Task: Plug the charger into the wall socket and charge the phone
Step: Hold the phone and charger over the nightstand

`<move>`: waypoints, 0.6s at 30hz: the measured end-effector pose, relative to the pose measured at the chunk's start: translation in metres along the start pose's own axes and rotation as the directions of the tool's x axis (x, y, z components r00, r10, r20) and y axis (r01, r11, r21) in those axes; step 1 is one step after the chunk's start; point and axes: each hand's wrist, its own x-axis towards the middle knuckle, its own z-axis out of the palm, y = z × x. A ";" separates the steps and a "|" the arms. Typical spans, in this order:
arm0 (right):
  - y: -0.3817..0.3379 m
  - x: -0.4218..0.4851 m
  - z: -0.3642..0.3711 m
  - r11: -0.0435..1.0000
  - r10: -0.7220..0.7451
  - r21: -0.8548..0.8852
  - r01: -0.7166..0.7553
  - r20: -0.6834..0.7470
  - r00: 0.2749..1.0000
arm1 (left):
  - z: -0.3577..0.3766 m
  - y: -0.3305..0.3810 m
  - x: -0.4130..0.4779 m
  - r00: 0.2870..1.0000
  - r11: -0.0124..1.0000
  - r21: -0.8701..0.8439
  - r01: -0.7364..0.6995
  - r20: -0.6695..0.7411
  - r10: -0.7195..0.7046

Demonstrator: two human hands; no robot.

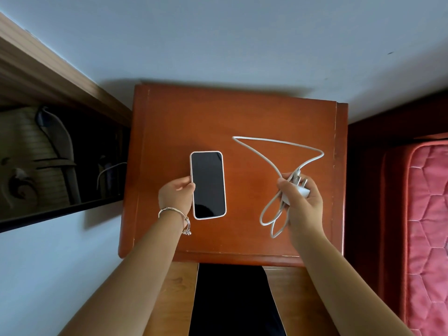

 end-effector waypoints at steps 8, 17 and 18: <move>0.009 0.004 0.007 0.999 0.052 0.001 -0.052 -0.008 0.999 | -0.003 -0.005 0.012 0.999 1.000 0.002 0.026 0.026 -0.026; 0.014 0.004 0.009 0.996 0.089 -0.012 -0.089 0.008 0.996 | -0.008 -0.009 0.016 0.998 0.997 -0.012 0.070 0.003 -0.070; 0.014 0.004 0.009 0.996 0.087 -0.015 -0.087 0.011 0.996 | -0.008 -0.009 0.016 0.997 0.997 -0.020 0.077 -0.004 -0.077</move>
